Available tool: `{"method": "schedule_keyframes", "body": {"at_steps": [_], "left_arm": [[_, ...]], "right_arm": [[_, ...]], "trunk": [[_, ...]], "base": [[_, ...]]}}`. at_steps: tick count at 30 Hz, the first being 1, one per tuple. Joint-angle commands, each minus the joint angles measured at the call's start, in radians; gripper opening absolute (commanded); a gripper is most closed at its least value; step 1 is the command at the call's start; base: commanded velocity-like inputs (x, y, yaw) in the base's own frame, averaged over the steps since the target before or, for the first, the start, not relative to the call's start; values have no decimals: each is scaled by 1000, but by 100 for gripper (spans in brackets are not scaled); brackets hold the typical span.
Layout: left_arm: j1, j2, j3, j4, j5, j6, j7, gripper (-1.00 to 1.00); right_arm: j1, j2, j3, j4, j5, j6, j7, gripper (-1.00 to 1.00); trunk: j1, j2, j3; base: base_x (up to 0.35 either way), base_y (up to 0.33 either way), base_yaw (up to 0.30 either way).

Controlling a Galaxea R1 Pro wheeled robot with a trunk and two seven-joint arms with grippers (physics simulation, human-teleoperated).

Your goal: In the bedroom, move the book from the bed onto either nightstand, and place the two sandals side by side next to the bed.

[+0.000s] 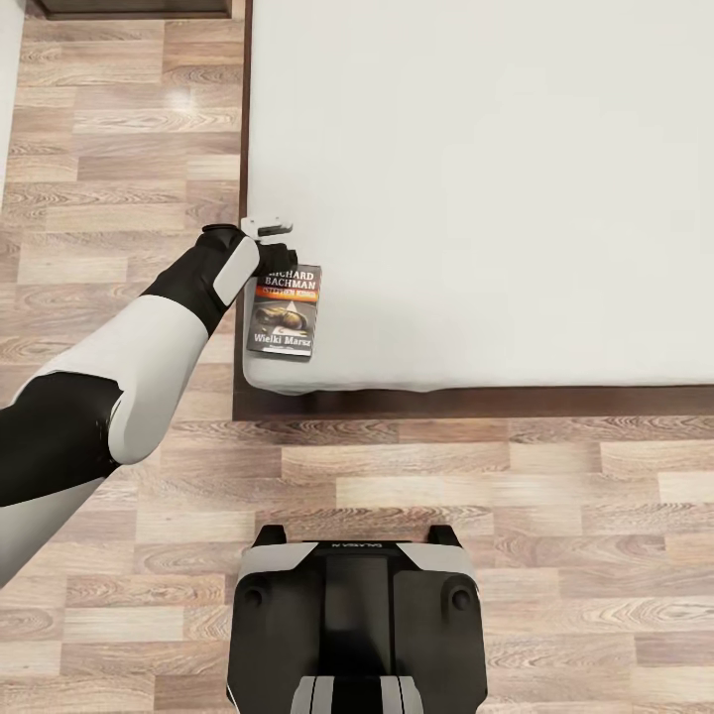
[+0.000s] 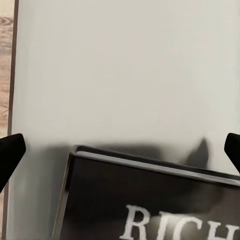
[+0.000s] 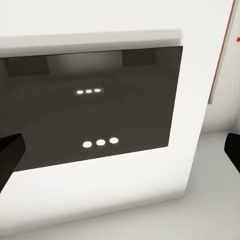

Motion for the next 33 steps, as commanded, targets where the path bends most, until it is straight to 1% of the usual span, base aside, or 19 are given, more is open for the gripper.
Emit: {"method": "schedule_keyframes", "body": {"at_steps": [1,11,25,33], "left_arm": [[0,1,-8,-1,11,3,8,100],[0,1,-8,-1,11,3,8,100],[0,1,-8,-1,10,3,8,100],[0,1,-8,0,10,3,8,100]], "right_arm": [[1,0,0,-1,-3,3,-3,100],[1,0,0,-2,-3,3,-3,100],[-1,0,0,-2,-3,3,-3,100],[-1,0,0,-1,-3,7,-3,100]], "trunk": [[0,-1,0],[0,-1,0],[0,-1,0],[0,-1,0]], "base": [[-12,0,0],[-10,0,0],[-57,-6,0],[-124,-1,0]]}}
